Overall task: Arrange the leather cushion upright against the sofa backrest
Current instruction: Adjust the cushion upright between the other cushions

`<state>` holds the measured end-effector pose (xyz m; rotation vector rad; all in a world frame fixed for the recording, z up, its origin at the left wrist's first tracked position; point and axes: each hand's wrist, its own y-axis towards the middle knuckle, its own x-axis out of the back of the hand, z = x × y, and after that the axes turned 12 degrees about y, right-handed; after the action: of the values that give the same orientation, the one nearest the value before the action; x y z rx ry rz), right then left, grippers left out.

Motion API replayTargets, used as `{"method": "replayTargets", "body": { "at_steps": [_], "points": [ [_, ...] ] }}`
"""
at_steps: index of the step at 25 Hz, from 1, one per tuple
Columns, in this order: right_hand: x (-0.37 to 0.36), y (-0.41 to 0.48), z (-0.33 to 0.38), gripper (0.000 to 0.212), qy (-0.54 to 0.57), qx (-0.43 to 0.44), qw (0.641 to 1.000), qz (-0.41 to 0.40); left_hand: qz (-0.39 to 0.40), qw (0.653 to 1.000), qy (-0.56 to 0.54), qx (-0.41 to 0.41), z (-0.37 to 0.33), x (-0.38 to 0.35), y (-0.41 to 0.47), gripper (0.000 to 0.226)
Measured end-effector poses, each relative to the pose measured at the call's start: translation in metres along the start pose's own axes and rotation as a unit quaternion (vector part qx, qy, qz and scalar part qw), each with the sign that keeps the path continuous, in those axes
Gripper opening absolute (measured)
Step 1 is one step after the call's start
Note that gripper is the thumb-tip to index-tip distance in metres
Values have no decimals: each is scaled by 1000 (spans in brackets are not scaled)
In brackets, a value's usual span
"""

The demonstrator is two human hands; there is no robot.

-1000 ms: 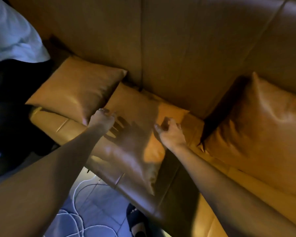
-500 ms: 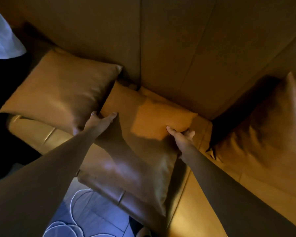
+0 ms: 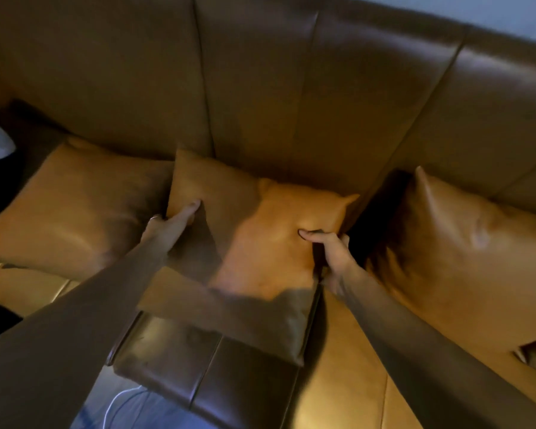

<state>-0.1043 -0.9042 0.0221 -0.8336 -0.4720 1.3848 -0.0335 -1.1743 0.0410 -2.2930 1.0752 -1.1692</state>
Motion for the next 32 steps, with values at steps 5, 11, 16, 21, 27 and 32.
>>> {"method": "replayTargets", "body": {
  "at_steps": [5, 11, 16, 21, 27, 32],
  "points": [
    [12, -18, 57, 97, 17, 94, 995, 11, 33, 993, -90, -63, -55, -7, -15, 98],
    [17, -17, 87, 108, 7, 89, 995, 45, 144, 973, -174, -41, -79, -17, -3, 110],
    [5, -5, 82, 95, 39, 96, 993, 56, 161, 972, -165, -50, -90, -36, 9, 115],
    [4, 0, 80, 82, 41, 101, 993, 45, 110, 976, -188, -21, -97, -38, 13, 118],
    [-7, 17, 79, 84, 30, 104, 994, 31, 140, 973, -182, -21, -100, -35, 26, 127],
    [-9, 23, 75, 104, 19, 125, 992, 14, 133, 979, -154, -33, -96, -39, 26, 121]
  ]
}}
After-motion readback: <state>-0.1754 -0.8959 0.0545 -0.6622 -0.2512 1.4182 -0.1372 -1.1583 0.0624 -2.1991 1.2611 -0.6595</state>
